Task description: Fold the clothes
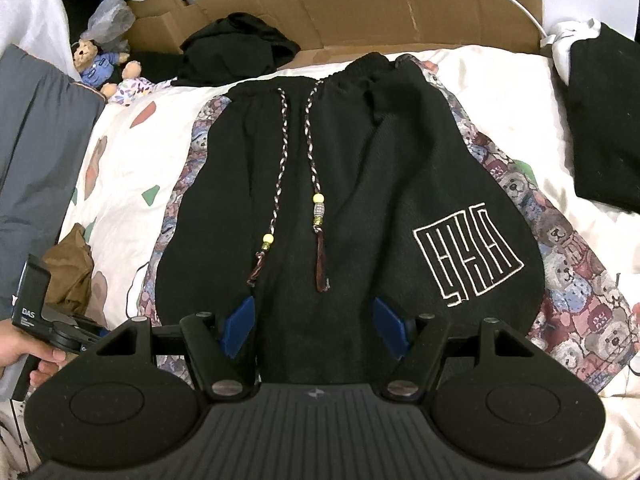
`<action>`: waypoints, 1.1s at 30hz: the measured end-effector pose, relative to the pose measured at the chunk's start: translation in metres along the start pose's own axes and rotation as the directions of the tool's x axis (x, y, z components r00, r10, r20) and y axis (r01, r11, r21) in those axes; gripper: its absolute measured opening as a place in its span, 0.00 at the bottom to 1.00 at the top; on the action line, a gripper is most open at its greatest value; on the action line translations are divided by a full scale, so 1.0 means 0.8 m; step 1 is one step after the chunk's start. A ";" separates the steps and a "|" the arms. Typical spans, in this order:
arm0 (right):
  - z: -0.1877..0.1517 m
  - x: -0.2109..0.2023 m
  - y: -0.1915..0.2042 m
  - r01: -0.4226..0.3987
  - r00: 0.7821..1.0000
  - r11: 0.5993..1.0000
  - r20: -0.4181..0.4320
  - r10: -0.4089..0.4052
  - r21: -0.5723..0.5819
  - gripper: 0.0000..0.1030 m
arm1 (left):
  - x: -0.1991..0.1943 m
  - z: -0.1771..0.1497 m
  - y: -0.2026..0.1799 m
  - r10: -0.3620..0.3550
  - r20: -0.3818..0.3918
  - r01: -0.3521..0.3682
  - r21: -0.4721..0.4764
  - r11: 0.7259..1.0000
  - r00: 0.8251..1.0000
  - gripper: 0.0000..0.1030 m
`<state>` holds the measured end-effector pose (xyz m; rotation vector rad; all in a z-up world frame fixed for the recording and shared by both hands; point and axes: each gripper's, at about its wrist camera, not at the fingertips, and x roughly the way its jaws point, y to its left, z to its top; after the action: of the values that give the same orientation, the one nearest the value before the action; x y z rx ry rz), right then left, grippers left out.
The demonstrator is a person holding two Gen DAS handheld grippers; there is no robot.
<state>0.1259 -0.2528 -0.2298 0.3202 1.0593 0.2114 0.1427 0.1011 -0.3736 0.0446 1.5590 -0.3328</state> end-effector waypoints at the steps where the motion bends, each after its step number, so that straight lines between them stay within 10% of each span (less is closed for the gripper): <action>1: 0.001 -0.002 -0.001 0.003 1.000 1.000 0.001 -0.003 0.003 0.69 | 0.000 0.000 0.001 -0.002 -0.002 0.002 -0.002 1.000 1.000 0.30; 19: -0.003 0.006 0.010 -0.023 0.999 1.000 -0.035 0.023 -0.011 0.69 | 0.012 -0.011 0.015 -0.029 0.038 0.028 0.019 0.999 0.999 0.48; 24: -0.006 -0.003 0.015 -0.048 0.999 0.999 -0.022 0.048 0.001 0.69 | 0.009 -0.009 0.023 -0.046 0.002 0.046 0.025 0.999 0.999 0.05; 33: -0.012 -0.024 0.018 -0.055 0.998 0.998 -0.013 0.055 -0.012 0.69 | -0.058 -0.004 0.078 0.030 0.043 -0.029 -0.038 0.999 0.999 0.03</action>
<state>0.1084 -0.2441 -0.2133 0.3376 1.0622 0.2690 0.1551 0.1698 -0.3390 0.0310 1.5191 -0.2794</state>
